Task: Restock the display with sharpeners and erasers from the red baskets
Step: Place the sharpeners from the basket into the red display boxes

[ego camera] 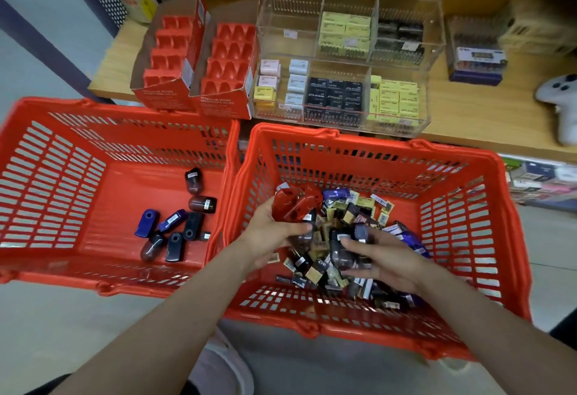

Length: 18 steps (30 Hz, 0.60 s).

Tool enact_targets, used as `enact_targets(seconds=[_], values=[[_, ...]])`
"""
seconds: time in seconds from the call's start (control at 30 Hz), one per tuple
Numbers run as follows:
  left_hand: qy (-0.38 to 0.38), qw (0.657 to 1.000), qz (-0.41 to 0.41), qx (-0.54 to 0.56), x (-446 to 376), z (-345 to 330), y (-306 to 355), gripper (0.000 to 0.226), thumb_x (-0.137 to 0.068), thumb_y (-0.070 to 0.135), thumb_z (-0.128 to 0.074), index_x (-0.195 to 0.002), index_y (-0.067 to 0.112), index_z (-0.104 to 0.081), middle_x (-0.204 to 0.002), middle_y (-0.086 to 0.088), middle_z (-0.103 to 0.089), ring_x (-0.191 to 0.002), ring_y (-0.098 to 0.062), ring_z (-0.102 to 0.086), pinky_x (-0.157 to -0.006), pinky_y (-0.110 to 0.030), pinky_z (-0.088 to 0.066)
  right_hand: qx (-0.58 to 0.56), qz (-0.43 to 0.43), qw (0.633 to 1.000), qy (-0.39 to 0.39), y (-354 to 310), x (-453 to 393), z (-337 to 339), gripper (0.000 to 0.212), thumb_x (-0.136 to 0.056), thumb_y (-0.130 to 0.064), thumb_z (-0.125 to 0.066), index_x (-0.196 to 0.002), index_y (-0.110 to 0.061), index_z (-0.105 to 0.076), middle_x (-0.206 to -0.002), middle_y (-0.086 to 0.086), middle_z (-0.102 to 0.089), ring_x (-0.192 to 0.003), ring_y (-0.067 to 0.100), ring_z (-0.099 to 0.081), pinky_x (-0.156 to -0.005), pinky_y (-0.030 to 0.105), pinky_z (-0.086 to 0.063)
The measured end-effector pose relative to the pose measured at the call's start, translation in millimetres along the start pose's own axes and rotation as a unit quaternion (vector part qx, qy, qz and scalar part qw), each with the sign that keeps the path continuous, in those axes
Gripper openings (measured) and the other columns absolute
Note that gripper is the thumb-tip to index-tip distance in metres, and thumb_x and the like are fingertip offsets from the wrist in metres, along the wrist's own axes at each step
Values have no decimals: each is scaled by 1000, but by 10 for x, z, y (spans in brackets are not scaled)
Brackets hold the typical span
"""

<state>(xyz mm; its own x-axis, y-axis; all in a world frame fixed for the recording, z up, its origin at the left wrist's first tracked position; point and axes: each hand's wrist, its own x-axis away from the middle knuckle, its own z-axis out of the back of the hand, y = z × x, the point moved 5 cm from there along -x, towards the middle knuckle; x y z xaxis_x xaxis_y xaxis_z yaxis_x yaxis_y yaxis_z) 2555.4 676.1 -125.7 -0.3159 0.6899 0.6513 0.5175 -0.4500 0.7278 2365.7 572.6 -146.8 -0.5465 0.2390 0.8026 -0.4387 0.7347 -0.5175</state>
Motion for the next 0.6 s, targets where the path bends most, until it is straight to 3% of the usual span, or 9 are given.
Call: enact_targets(seconds=[0.1, 0.2, 0.37, 0.43, 0.6], values=[[-3, 999, -50, 9, 192, 75, 389, 51, -72, -9, -79, -112, 19, -63, -104, -7, -75, -95, -25, -73, -78, -42, -60, -38, 54, 997, -38, -414, 199, -432, 55, -68, -18, -86, -115, -14, -59, -108, 8, -74, -104, 28, -70, -78, 43, -59], [12, 994, -106, 33, 470, 389, 835, 47, -72, -10, -78, -109, 15, -63, -102, -8, -74, -91, -25, -72, -72, -39, -59, -43, 98, 992, -70, -815, 361, -1064, 51, -69, -10, -81, -115, -6, -61, -112, 14, -72, -103, 29, -70, -74, 41, -59], [97, 984, -143, 41, 920, 1483, 1199, 47, -72, -17, -73, -103, 17, -63, -89, -3, -71, -79, -21, -71, -66, -39, -60, 27, 139, 987, -76, -1122, 293, -2285, 27, -83, -2, -71, -107, -10, -64, -104, 10, -73, -86, 19, -73, -65, 38, -61], [139, 983, -120, 25, 1020, 2025, 1135, 48, -72, -19, -72, -100, 19, -61, -85, 2, -71, -74, -16, -71, -60, -34, -58, 41, 107, 991, -68, -1057, 82, -2720, 27, -86, 2, -68, -110, -11, -62, -103, 10, -70, -82, 18, -71, -64, 39, -61], [256, 966, -43, -17, 859, 3194, 746, 45, -73, -16, -73, -96, 21, -60, -94, -10, -65, -78, -23, -65, -67, -41, -59, 89, -16, 995, -48, -634, -763, -3450, 31, -86, 7, -65, -106, -16, -60, -96, 7, -66, -82, 19, -64, -75, 43, -54]])
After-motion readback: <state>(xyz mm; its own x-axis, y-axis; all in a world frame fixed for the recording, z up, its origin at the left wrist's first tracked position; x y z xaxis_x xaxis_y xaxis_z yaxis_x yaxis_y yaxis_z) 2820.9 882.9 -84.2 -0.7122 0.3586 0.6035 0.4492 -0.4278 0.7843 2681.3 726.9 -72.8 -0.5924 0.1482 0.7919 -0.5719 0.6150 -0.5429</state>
